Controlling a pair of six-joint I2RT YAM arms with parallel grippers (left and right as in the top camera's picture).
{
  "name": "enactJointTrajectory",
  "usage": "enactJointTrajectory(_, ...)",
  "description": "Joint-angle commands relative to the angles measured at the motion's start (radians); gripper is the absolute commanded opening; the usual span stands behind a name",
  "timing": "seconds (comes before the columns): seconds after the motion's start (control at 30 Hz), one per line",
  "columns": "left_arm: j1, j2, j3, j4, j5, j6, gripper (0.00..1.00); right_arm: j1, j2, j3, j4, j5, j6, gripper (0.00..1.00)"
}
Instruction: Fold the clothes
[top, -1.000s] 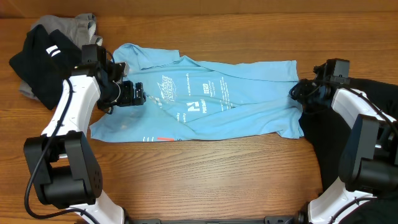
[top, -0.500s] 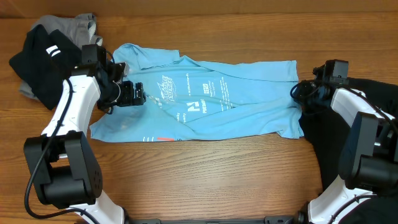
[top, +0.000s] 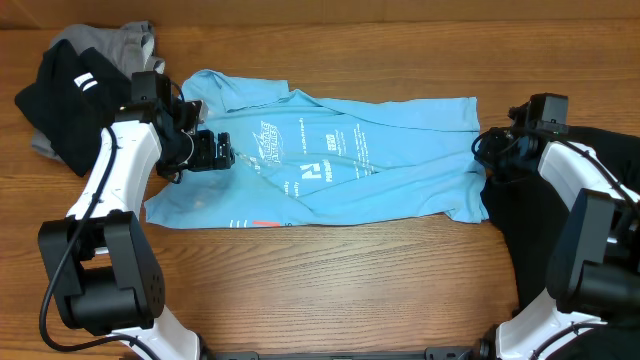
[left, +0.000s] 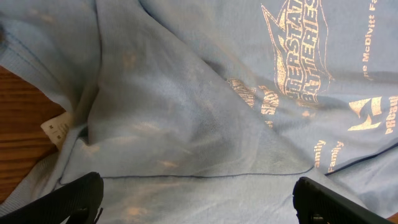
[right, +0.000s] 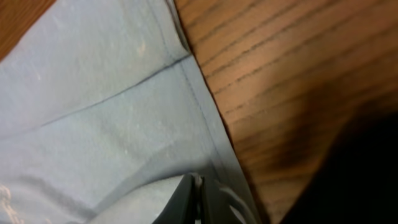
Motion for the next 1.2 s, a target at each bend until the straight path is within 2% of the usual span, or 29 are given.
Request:
enactJointTrajectory(0.0, -0.001, 0.010, 0.003, 0.000, 0.015, 0.023, 1.00, -0.004, -0.037, 0.028, -0.021, -0.006, 0.003, 0.04)
enactJointTrajectory(0.27, -0.001, 0.010, 0.003, 0.008, 0.008, 0.024, 1.00, -0.008, -0.136, 0.034, -0.093, -0.068, 0.028, 0.04)
enactJointTrajectory(0.4, -0.001, 0.010, 0.004, 0.072, 0.006, 0.097, 1.00, -0.008, -0.259, 0.034, -0.161, -0.089, 0.026, 0.04)
enactJointTrajectory(0.5, -0.001, 0.015, 0.003, 0.095, -0.032, 0.106, 1.00, -0.008, -0.304, 0.034, -0.203, -0.090, 0.026, 0.04)
enactJointTrajectory(0.6, -0.002, 0.047, 0.004, 0.114, -0.114, 0.097, 1.00, -0.007, -0.314, 0.034, -0.266, -0.096, 0.026, 0.04)
enactJointTrajectory(0.77, -0.002, 0.108, 0.004, 0.122, -0.131, 0.076, 0.99, -0.007, -0.314, 0.034, -0.288, -0.096, 0.025, 0.04)
enactJointTrajectory(0.83, -0.003, 0.133, 0.004, 0.124, -0.120, 0.069, 0.94, -0.007, -0.314, 0.034, -0.290, -0.096, 0.025, 0.04)
enactJointTrajectory(0.9, -0.004, 0.152, 0.004, 0.127, -0.094, 0.063, 0.85, -0.007, -0.314, 0.034, -0.290, -0.096, 0.025, 0.04)
enactJointTrajectory(1.0, -0.006, 0.156, 0.004, 0.132, -0.049, 0.063, 0.61, -0.007, -0.313, 0.034, -0.290, -0.096, 0.026, 0.04)
enactJointTrajectory(1.07, -0.006, 0.148, 0.018, 0.130, -0.020, 0.063, 0.39, -0.007, -0.313, 0.034, -0.289, -0.096, 0.025, 0.04)
enactJointTrajectory(1.17, -0.003, 0.136, 0.051, 0.106, -0.018, 0.056, 0.29, -0.007, -0.313, 0.034, -0.289, -0.095, 0.025, 0.04)
